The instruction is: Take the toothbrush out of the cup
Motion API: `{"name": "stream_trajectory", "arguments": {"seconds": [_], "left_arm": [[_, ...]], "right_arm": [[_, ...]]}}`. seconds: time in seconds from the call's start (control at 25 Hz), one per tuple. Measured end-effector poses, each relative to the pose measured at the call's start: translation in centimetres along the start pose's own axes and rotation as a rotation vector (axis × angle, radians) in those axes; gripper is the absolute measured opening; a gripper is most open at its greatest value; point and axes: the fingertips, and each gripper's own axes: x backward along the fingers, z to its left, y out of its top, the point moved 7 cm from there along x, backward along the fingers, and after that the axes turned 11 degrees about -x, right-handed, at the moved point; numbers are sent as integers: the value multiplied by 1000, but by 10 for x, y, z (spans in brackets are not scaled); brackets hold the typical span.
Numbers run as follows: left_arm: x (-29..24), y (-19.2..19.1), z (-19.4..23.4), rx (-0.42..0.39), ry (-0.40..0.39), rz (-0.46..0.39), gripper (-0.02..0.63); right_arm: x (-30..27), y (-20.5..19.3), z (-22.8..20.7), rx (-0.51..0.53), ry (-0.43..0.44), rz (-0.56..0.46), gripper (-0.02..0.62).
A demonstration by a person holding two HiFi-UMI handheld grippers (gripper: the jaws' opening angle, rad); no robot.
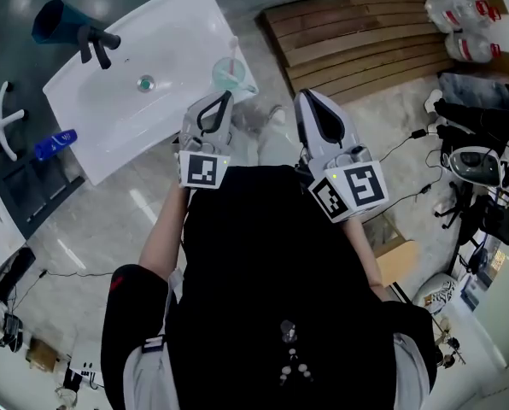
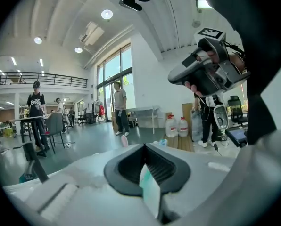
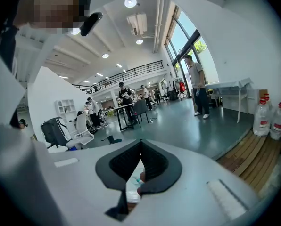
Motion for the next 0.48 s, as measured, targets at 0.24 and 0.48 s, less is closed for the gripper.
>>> {"name": "stream_trajectory", "arguments": {"seconds": [0.24,0.48], "left_arm": [[-12,-9,0,-65,-102,30,86],[-25,-17,9,-171,-261,53,86]], "right_arm": [[0,-2,2,-9,-33,-9,3],[-1,-2,3,-18,-61,-23,3]]}}
